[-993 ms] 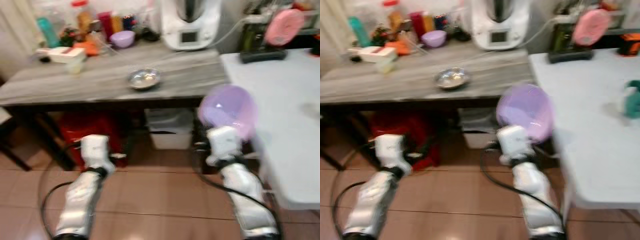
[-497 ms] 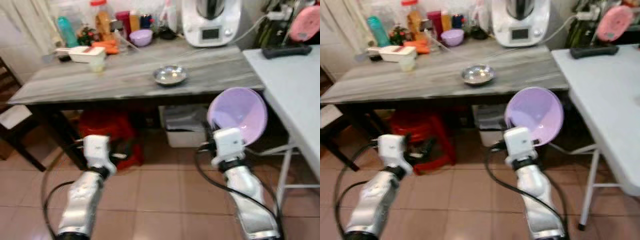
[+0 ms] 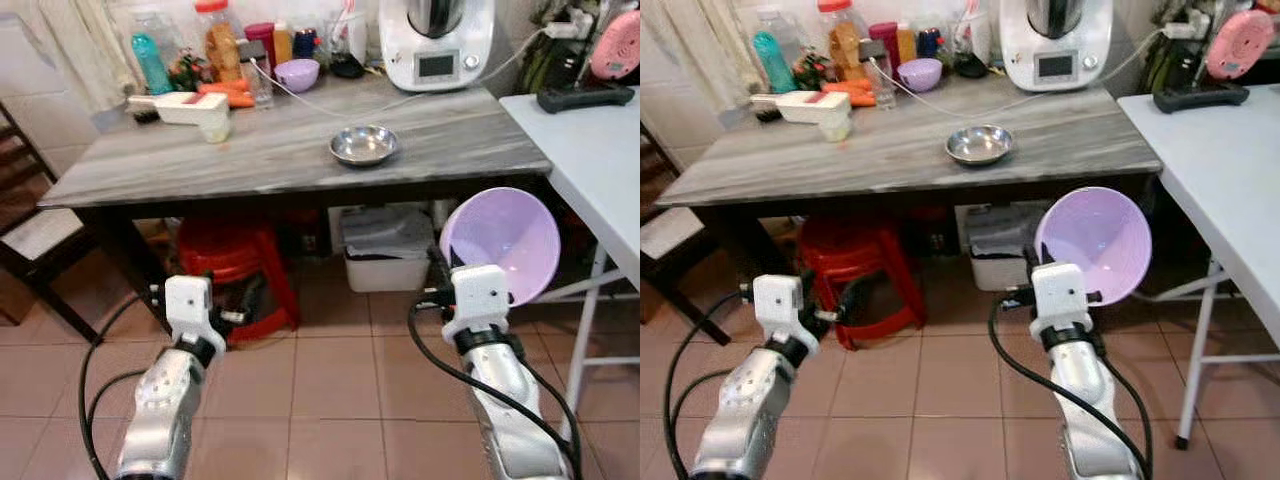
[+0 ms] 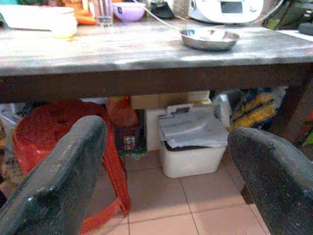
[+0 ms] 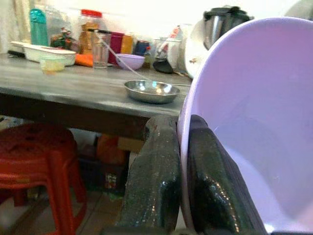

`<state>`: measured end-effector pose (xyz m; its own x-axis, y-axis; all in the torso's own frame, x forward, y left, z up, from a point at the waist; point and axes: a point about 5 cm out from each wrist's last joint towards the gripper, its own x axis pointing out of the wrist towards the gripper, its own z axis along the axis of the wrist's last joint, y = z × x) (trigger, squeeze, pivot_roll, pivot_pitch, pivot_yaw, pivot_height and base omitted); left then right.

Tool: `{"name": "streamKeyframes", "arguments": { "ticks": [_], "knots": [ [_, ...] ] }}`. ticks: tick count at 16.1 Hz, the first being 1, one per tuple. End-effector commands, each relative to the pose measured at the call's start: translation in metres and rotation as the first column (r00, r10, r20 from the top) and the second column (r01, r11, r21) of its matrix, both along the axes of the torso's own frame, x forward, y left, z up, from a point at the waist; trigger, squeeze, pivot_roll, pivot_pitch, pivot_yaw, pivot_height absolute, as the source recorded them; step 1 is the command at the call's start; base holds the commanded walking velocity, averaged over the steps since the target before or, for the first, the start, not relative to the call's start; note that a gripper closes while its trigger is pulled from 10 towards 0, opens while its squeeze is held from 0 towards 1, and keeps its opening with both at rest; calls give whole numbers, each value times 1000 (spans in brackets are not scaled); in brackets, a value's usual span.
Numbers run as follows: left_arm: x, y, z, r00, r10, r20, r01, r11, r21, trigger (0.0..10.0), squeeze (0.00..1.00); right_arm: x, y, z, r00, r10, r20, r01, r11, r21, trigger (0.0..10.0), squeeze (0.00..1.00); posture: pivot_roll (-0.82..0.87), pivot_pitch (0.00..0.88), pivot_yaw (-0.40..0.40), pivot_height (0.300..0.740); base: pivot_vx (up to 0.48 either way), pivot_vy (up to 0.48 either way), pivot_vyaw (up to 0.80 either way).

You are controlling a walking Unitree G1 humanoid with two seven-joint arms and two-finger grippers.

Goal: Setting the table

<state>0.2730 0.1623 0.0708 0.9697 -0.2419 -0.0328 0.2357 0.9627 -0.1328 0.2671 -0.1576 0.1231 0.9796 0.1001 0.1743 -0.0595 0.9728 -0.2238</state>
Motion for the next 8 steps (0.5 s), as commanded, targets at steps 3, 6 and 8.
{"name": "streamKeyframes", "arguments": {
  "ticks": [3,6,8],
  "knots": [
    [-5,1,0,1000,3,11,-3,1000,-9,10000,0,-7,-10,3,999,-36,13,36,999,10,10000,0,-81,0,137,740,171,0,0],
    [-4,0,0,1000,-3,8,3,1000,-20,10000,0,-7,-11,4,999,-40,12,40,999,8,10000,0,-85,0,138,740,314,0,0],
    [-3,-2,2,1000,-12,14,12,1000,-26,10000,0,-6,-11,5,999,-38,15,38,999,8,10000,0,-86,0,139,740,367,0,0]
  ]
}}
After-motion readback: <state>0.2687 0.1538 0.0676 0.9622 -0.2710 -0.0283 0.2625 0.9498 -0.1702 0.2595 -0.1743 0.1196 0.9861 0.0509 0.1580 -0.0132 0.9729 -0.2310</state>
